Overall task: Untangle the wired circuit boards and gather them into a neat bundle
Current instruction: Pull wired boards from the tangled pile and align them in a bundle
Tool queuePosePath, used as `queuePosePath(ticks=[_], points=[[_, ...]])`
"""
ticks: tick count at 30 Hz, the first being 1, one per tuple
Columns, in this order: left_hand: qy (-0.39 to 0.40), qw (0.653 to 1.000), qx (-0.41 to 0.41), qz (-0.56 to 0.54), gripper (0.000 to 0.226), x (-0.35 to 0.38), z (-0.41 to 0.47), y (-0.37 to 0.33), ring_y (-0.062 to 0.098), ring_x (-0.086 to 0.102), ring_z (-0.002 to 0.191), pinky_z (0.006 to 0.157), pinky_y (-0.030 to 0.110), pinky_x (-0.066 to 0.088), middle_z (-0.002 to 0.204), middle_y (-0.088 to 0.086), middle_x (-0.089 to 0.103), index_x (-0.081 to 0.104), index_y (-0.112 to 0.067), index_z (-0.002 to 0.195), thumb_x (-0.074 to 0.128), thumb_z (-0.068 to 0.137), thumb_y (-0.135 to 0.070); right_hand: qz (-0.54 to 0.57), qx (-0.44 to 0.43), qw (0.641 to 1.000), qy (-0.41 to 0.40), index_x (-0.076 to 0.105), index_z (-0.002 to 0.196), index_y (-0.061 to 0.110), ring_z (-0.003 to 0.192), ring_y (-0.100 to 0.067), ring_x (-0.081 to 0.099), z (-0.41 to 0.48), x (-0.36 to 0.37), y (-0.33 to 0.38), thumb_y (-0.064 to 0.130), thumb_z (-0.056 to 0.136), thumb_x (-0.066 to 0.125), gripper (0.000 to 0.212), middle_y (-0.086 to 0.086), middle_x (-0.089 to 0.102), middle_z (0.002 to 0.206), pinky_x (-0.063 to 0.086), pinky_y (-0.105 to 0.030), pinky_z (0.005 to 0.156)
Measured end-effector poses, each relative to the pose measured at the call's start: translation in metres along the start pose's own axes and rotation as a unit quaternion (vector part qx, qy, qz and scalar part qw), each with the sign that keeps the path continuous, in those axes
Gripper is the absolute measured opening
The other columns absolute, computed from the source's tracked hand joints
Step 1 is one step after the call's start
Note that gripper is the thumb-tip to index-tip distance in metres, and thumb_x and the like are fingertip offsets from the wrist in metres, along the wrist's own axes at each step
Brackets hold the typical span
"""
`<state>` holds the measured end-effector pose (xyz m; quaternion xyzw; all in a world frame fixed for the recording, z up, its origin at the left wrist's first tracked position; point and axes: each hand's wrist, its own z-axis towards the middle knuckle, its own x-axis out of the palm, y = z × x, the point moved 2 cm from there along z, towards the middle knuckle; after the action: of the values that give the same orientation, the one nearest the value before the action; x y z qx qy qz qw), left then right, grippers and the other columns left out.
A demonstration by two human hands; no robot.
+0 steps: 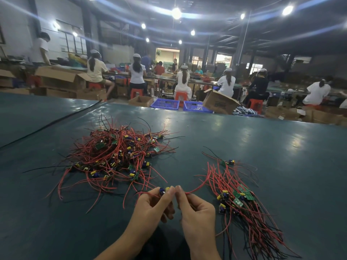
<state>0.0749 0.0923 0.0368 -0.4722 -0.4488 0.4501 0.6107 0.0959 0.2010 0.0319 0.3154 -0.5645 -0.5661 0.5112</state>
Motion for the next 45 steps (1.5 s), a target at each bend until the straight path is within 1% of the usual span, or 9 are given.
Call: queuePosePath(ticks=[4, 13, 15, 19, 22, 29, 34, 40, 45], points=[[0.005, 1.000, 0.000, -0.007, 0.048, -0.002, 0.002, 0.003, 0.020, 0.058, 0.053, 0.051, 0.024, 0.046, 0.060, 0.010, 0.063, 0.071, -0.008, 0.070, 0.063, 0.070, -0.056, -0.015, -0.020, 1.000, -0.011, 0.079, 0.069, 0.019, 0.062, -0.016, 0.070, -0.001, 0.001, 0.002, 0.039, 0.073, 0.068, 0.023, -0.009, 0.074, 0.067, 0.056, -0.025, 0.060], [0.062, 0.993, -0.078, -0.070, 0.063, 0.002, -0.003, 0.001, 0.018, 0.058, 0.054, 0.053, 0.025, 0.048, 0.062, 0.010, 0.063, 0.069, -0.014, 0.055, 0.045, 0.072, -0.071, -0.001, -0.018, 1.000, -0.021, 0.078, 0.073, 0.016, 0.068, -0.030, 0.060, 0.000, 0.000, 0.005, 0.049, 0.071, 0.071, 0.034, -0.031, 0.065, 0.075, 0.053, -0.058, 0.075], [0.056, 0.993, -0.069, -0.078, 0.053, 0.002, -0.003, -0.003, 0.016, 0.057, 0.050, 0.050, 0.025, 0.048, 0.058, 0.008, 0.061, 0.069, -0.015, 0.053, 0.054, 0.069, -0.063, 0.007, -0.030, 0.999, -0.019, 0.078, 0.072, 0.014, 0.067, -0.026, 0.056, 0.000, 0.000, 0.005, 0.047, 0.072, 0.072, 0.033, -0.031, 0.063, 0.071, 0.052, -0.049, 0.069], [0.092, 0.993, -0.009, -0.075, 0.035, 0.005, -0.002, -0.008, 0.017, 0.053, 0.048, 0.048, 0.026, 0.045, 0.056, 0.007, 0.056, 0.072, -0.016, 0.064, 0.057, 0.080, -0.045, 0.024, -0.009, 0.999, -0.033, 0.079, 0.069, 0.014, 0.044, -0.006, 0.049, 0.001, -0.002, 0.004, 0.044, 0.071, 0.070, 0.031, 0.002, 0.056, 0.046, 0.042, -0.018, 0.046], [0.103, 0.994, 0.024, -0.041, 0.044, 0.007, -0.002, -0.002, 0.017, 0.052, 0.047, 0.049, 0.026, 0.044, 0.054, 0.006, 0.056, 0.061, -0.004, 0.067, 0.062, 0.089, -0.042, 0.041, 0.038, 0.998, -0.036, 0.074, 0.062, 0.003, 0.046, -0.014, 0.056, 0.000, -0.001, 0.001, 0.035, 0.075, 0.071, 0.035, -0.010, 0.061, 0.051, 0.046, -0.023, 0.045], [0.090, 0.988, 0.083, 0.091, 0.036, -0.002, 0.001, 0.005, 0.010, 0.053, 0.054, 0.056, 0.025, 0.044, 0.054, -0.004, 0.055, 0.062, -0.022, 0.059, 0.055, 0.091, -0.037, -0.048, 0.045, 0.998, -0.012, 0.071, 0.068, -0.003, 0.064, -0.026, 0.056, 0.004, -0.003, -0.001, 0.019, 0.090, 0.066, 0.031, -0.031, 0.062, 0.067, 0.049, -0.041, 0.065], [0.105, 0.984, 0.091, 0.109, 0.038, -0.001, 0.000, 0.002, 0.003, 0.055, 0.055, 0.056, 0.016, 0.044, 0.056, -0.007, 0.060, 0.067, -0.031, 0.062, 0.052, 0.096, -0.032, -0.026, 0.100, 0.995, -0.015, 0.078, 0.067, 0.015, 0.074, -0.027, 0.070, 0.002, -0.003, 0.001, 0.019, 0.092, 0.064, 0.029, -0.013, 0.074, 0.073, 0.057, -0.042, 0.077], [0.100, 0.984, 0.087, 0.115, 0.037, 0.001, 0.000, 0.003, 0.012, 0.054, 0.049, 0.055, 0.022, 0.043, 0.051, 0.001, 0.056, 0.057, -0.020, 0.055, 0.055, 0.087, -0.039, 0.038, 0.162, 0.982, -0.088, 0.078, 0.068, 0.013, 0.068, -0.027, 0.047, 0.008, -0.010, 0.004, 0.023, 0.092, 0.063, 0.031, -0.014, 0.055, 0.073, 0.038, -0.029, 0.057], [0.107, 0.982, 0.094, 0.123, 0.042, 0.005, -0.002, 0.000, 0.014, 0.052, 0.048, 0.055, 0.022, 0.043, 0.048, 0.001, 0.055, 0.057, -0.021, 0.052, 0.053, 0.082, -0.051, 0.073, 0.169, 0.972, -0.143, 0.078, 0.065, 0.014, 0.036, -0.007, 0.031, 0.013, -0.017, 0.004, 0.023, 0.094, 0.062, 0.034, 0.005, 0.039, 0.046, 0.031, -0.019, 0.036]])
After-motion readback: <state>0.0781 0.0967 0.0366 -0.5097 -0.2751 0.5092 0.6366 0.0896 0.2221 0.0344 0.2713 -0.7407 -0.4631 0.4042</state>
